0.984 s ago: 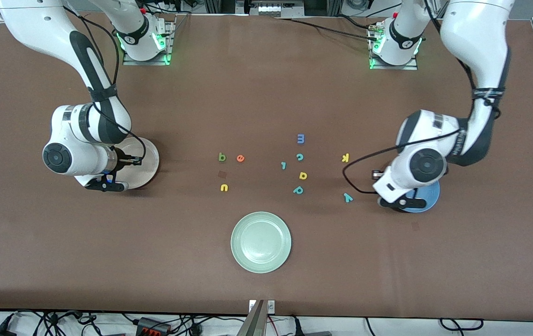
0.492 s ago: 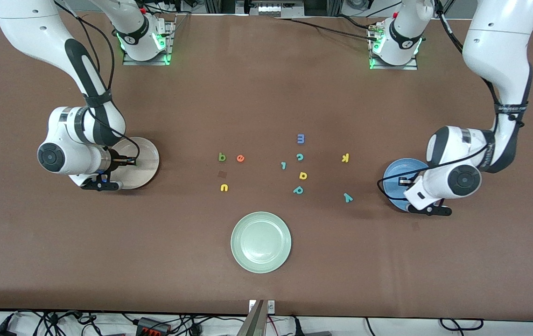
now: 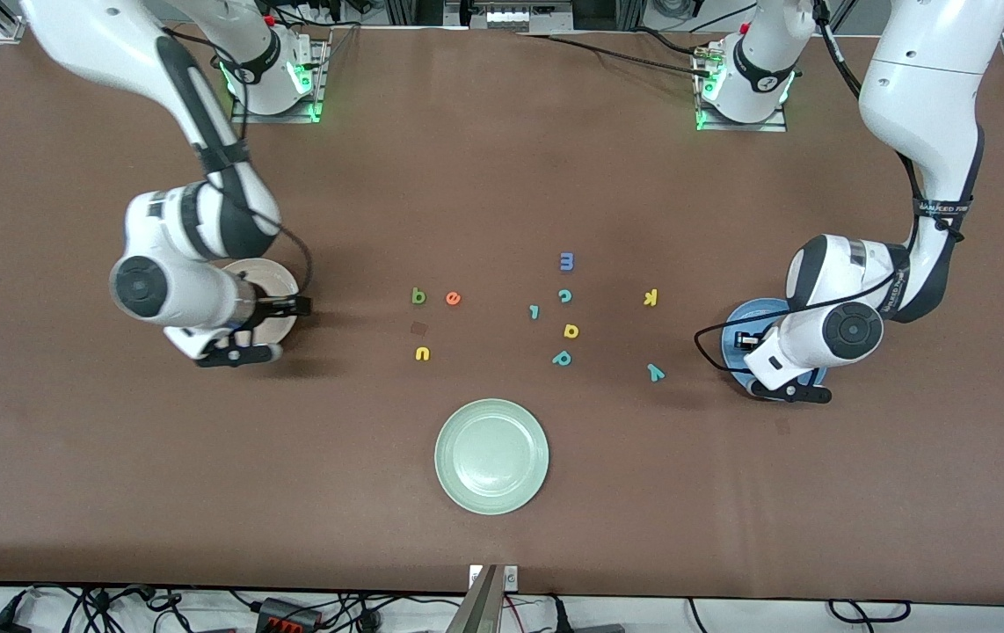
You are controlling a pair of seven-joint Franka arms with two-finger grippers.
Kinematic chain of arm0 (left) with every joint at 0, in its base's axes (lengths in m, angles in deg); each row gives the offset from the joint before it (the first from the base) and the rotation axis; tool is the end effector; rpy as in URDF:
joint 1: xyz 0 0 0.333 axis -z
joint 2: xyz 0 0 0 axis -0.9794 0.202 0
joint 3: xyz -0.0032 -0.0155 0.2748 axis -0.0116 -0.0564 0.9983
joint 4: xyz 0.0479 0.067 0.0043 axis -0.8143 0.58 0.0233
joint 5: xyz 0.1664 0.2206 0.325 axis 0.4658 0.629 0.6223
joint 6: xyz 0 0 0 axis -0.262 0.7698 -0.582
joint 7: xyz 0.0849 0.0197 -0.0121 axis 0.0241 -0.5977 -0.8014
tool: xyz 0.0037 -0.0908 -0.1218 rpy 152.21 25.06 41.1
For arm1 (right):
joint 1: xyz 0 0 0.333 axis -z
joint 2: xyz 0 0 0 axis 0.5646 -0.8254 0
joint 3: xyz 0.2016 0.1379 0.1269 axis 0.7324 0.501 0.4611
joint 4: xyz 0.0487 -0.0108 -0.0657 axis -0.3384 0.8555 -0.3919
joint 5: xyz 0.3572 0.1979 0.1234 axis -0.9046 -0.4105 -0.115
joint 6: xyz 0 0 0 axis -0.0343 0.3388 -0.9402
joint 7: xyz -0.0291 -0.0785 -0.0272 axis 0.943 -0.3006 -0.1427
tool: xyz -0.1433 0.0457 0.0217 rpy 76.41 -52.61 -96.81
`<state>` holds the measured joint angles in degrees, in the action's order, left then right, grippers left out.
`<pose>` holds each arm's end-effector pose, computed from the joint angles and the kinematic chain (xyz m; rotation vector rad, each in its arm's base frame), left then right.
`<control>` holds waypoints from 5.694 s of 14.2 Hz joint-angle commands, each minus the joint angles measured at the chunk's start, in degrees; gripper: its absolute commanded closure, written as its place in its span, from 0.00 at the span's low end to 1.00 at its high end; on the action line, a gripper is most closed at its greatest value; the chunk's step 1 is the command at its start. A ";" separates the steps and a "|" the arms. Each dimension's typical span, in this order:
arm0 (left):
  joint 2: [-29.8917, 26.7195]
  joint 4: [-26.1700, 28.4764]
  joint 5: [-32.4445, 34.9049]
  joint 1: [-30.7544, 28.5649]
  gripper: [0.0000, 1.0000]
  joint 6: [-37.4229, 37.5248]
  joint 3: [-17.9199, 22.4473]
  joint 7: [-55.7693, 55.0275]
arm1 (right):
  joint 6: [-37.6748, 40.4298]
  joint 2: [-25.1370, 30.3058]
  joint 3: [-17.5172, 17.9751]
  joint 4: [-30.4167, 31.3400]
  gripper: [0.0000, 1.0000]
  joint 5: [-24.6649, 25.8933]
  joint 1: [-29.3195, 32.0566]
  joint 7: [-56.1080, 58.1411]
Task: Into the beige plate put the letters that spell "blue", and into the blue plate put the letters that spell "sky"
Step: 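Grasp the teal y with the left gripper while the right gripper grasps green q, then drop the y in the blue plate while the right gripper drops q in beige, then grasp the yellow k with the left gripper while the right gripper grasps orange e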
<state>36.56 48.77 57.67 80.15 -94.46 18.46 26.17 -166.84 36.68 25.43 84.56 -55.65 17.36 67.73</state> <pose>0.6198 -0.0700 0.1056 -3.0482 0.1657 0.2976 0.5859 0.1818 0.1521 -3.0530 -0.2044 0.3160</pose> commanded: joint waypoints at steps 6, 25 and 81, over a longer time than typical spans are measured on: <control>0.12 -9.84 -0.02 4.16 0.00 0.39 -6.57 -19.02 | -12.47 -5.51 -0.37 -0.33 0.00 -0.55 -15.67 -23.53; 13.23 -14.96 0.68 7.69 0.24 -2.50 -6.40 -20.00 | -14.24 -9.65 -0.54 -1.03 0.76 0.15 -19.37 -24.87; -1.53 15.10 1.20 -5.68 0.00 -10.16 -22.66 -16.57 | -9.85 -13.16 -3.27 -9.47 0.41 -5.39 -25.26 -39.72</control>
<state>35.19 63.64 57.65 72.42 -103.73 -4.45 12.26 -176.53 24.67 22.65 76.33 -60.13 -6.50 29.14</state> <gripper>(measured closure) 0.000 0.366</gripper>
